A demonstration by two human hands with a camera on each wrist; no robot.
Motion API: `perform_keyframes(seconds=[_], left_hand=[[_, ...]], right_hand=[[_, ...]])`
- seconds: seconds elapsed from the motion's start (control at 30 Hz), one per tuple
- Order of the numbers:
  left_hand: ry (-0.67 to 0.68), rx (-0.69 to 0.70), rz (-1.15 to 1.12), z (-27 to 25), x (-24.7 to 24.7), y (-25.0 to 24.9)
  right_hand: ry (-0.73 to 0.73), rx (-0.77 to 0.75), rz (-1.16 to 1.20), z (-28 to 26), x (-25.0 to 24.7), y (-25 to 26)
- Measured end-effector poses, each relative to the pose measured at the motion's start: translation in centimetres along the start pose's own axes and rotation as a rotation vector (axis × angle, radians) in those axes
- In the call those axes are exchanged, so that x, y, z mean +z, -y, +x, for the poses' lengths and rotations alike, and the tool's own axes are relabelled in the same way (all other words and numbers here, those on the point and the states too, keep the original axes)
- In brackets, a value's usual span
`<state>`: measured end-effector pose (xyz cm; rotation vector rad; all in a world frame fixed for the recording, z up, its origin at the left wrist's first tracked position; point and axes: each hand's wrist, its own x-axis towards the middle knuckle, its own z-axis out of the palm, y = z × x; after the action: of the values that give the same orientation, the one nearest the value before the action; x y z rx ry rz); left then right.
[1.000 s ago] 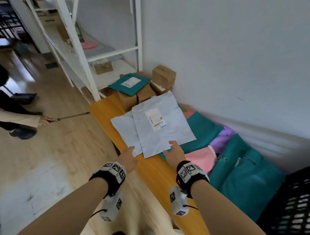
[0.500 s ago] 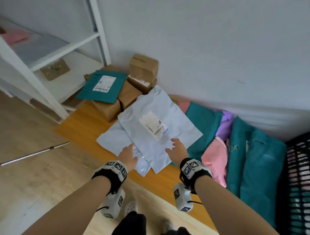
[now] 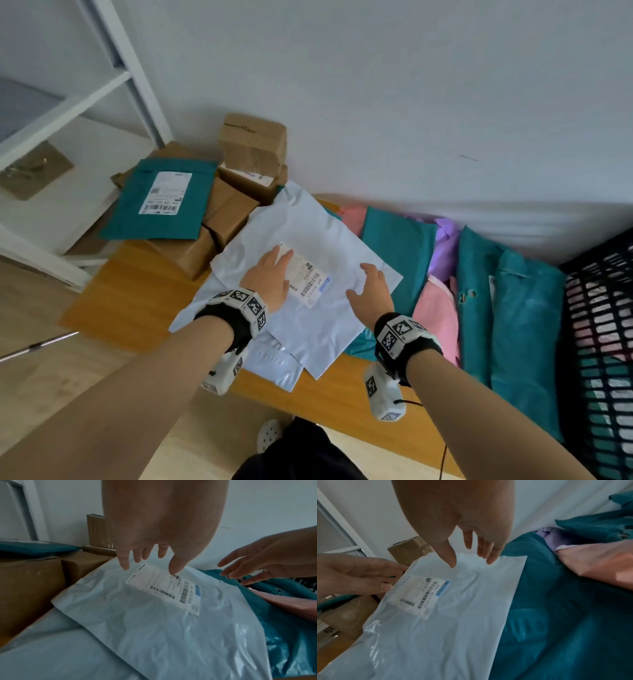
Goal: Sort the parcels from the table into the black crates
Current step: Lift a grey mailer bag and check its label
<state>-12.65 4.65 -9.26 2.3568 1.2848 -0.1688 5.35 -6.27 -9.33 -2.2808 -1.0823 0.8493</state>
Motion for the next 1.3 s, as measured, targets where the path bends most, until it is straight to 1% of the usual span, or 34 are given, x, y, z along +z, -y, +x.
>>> perform_keyframes(seconds=[0.2, 0.3, 0.43, 0.5, 0.73, 0.87, 1.03, 1.17, 1.23, 1.3], left_hand=[[0.084, 0.054, 0.072, 2.0, 0.1, -1.7], [0.104, 0.049, 0.085, 3.0, 0.4, -2.3], [0.13, 0.044, 0.098, 3.7, 0.7, -2.9], [0.14, 0.048, 0.113, 4.0, 0.6, -3.1], [0.135, 0.063, 0.184, 5.2, -0.5, -4.6], [0.088, 0.111, 0.145, 5.7, -0.9, -5.5], [0.008, 0.229, 0.148, 7.1, -3.0, -6.0], [0.012, 0.353, 0.26, 8.6, -6.4, -6.9], [0.023, 0.407, 0.323, 9.1, -7.8, -7.2], [0.008, 0.455, 0.336, 9.3, -9.0, -7.5]], right_hand=[[-0.019, 0.024, -0.104, 4.4, -2.4, -0.3], [0.043, 0.041, -0.166, 6.3, -2.9, -0.3], [0.144, 0.038, -0.193, 8.3, -2.9, -0.6], [0.155, 0.037, -0.21, 8.8, -2.9, -0.7], [0.123, 0.083, -0.207, 9.2, -3.4, -0.6], [0.099, 0.068, -0.131, 8.1, -4.0, -0.4], [0.043, 0.01, -0.099, 6.7, -4.5, 0.8], [-0.042, -0.095, -0.142, 5.4, -5.0, 2.7], [-0.101, -0.122, -0.15, 4.8, -5.2, 3.8], [-0.15, -0.145, -0.164, 4.2, -5.4, 4.8]])
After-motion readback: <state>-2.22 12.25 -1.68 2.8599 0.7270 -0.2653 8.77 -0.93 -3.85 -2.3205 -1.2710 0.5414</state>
